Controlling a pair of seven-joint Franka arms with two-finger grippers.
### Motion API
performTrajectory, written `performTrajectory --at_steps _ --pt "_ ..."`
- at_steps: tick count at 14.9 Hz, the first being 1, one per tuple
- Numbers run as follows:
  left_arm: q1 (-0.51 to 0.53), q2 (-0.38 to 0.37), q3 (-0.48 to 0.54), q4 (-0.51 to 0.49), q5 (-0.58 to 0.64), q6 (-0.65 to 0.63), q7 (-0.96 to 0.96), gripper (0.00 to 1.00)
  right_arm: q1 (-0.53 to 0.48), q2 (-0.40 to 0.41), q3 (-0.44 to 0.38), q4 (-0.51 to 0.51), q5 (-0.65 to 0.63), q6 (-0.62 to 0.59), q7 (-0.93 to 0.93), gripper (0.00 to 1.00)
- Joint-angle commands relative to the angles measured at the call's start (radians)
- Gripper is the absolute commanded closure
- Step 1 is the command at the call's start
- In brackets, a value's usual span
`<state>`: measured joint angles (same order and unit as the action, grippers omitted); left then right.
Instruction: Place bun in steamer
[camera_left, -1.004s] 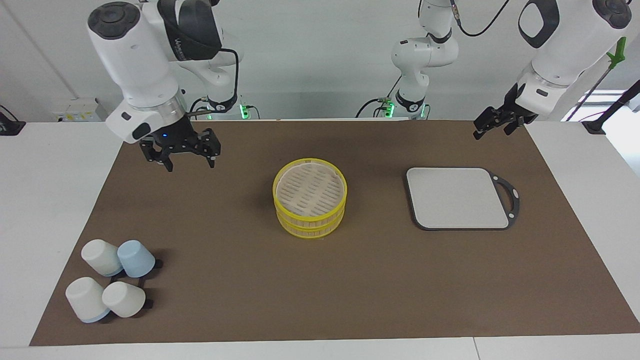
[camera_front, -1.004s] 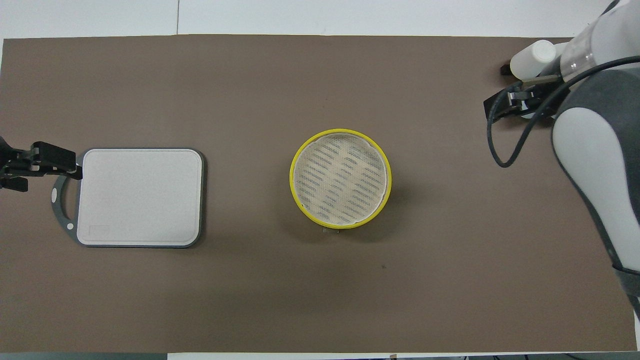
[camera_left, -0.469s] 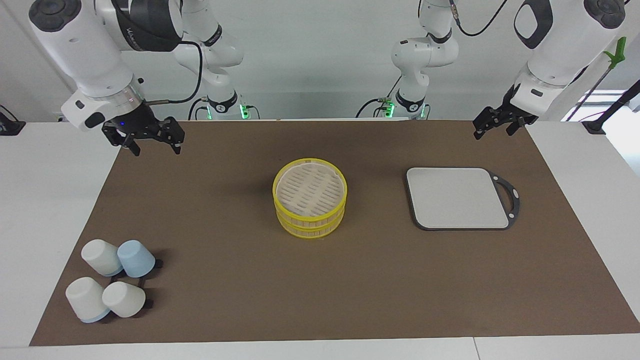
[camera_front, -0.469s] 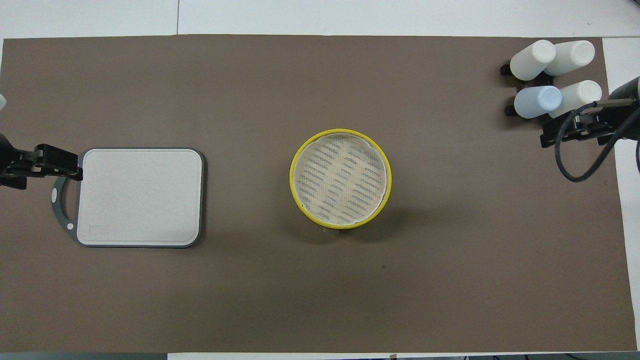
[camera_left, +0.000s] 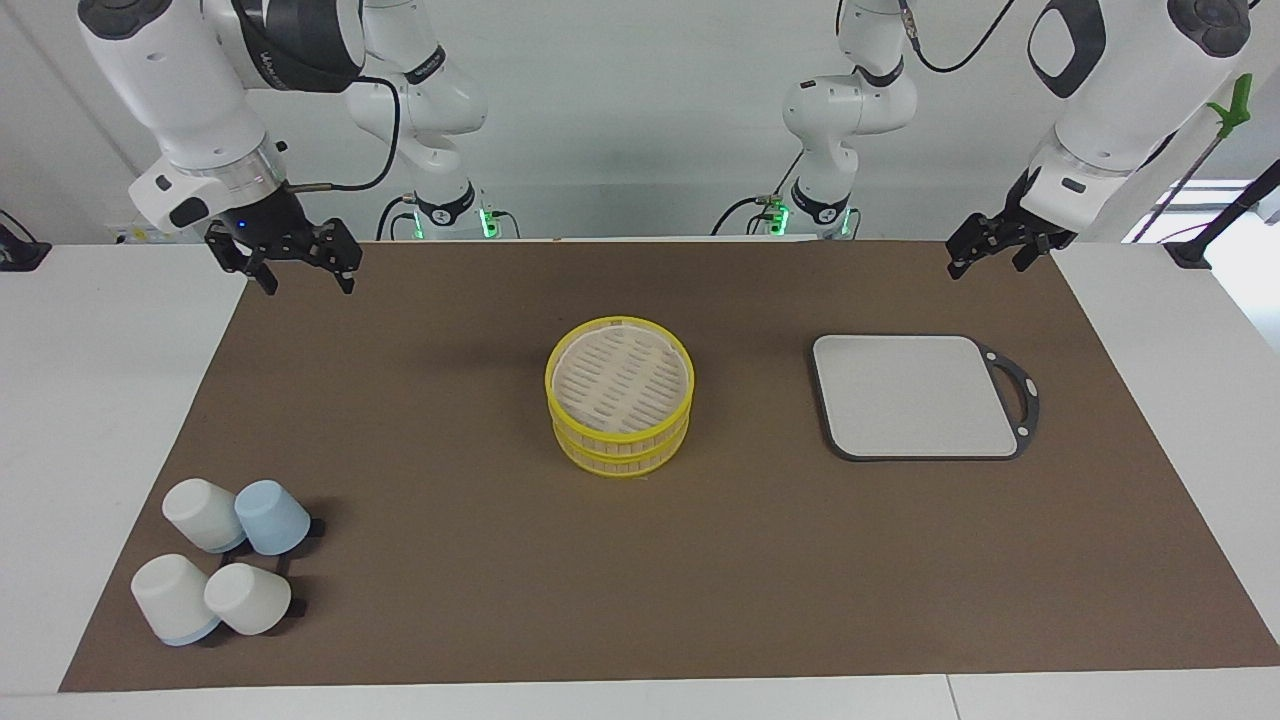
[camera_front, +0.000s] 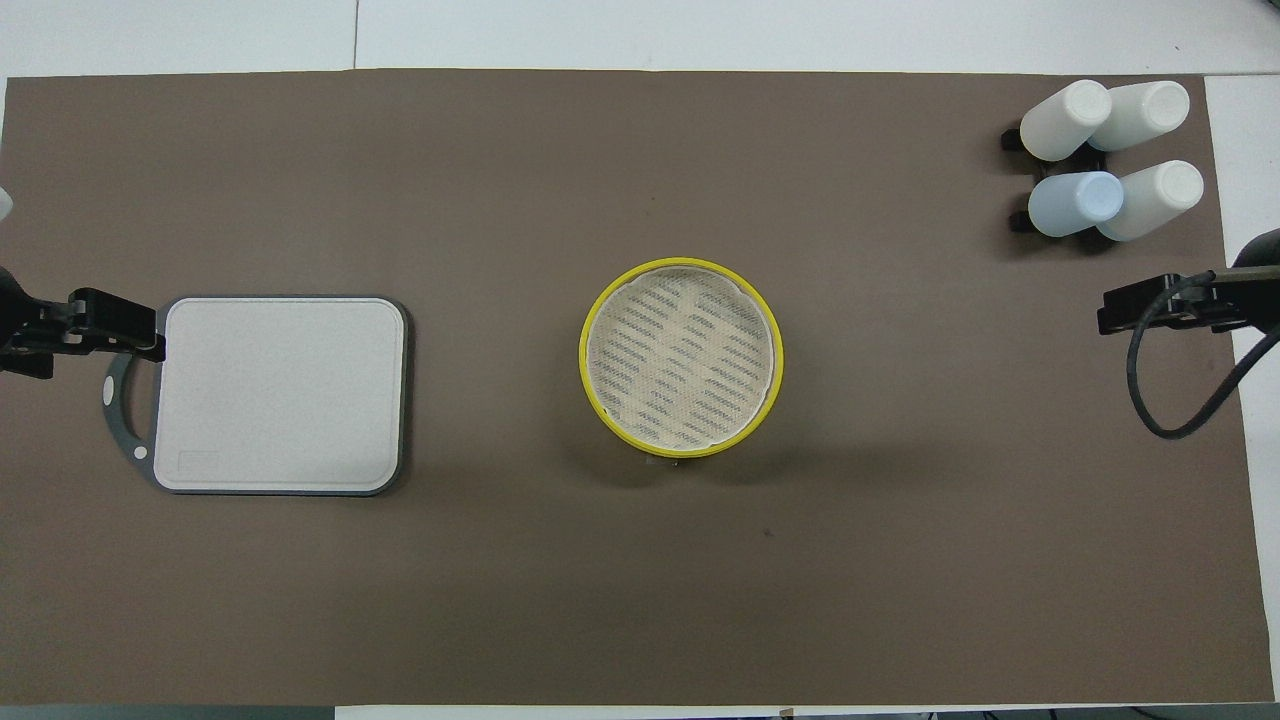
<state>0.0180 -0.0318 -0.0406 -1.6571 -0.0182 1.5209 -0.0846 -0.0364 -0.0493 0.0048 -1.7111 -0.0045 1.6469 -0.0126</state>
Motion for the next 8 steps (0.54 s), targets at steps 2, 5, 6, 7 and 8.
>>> performTrajectory --at_steps 2,5,6,7,8 --pt "-0.006 -0.014 0.002 -0.021 0.023 0.022 0.013 0.0 -0.025 -0.012 0.012 -0.015 0.023 0.014 -0.013 0.0" --pt "-0.006 -0.014 0.002 -0.023 0.023 0.025 0.013 0.0 -0.033 -0.001 0.014 0.008 0.024 0.013 -0.015 0.0" --pt "-0.006 -0.014 0.002 -0.021 0.023 0.024 0.013 0.0 -0.034 0.0 0.012 0.01 0.024 0.016 -0.015 0.0" --pt "-0.006 -0.014 0.002 -0.021 0.023 0.025 0.013 0.0 -0.037 0.0 0.012 0.01 0.023 0.017 -0.015 0.0" --pt "-0.006 -0.014 0.002 -0.023 0.023 0.025 0.013 0.0 -0.037 0.0 0.012 0.01 0.021 0.019 -0.015 0.0"
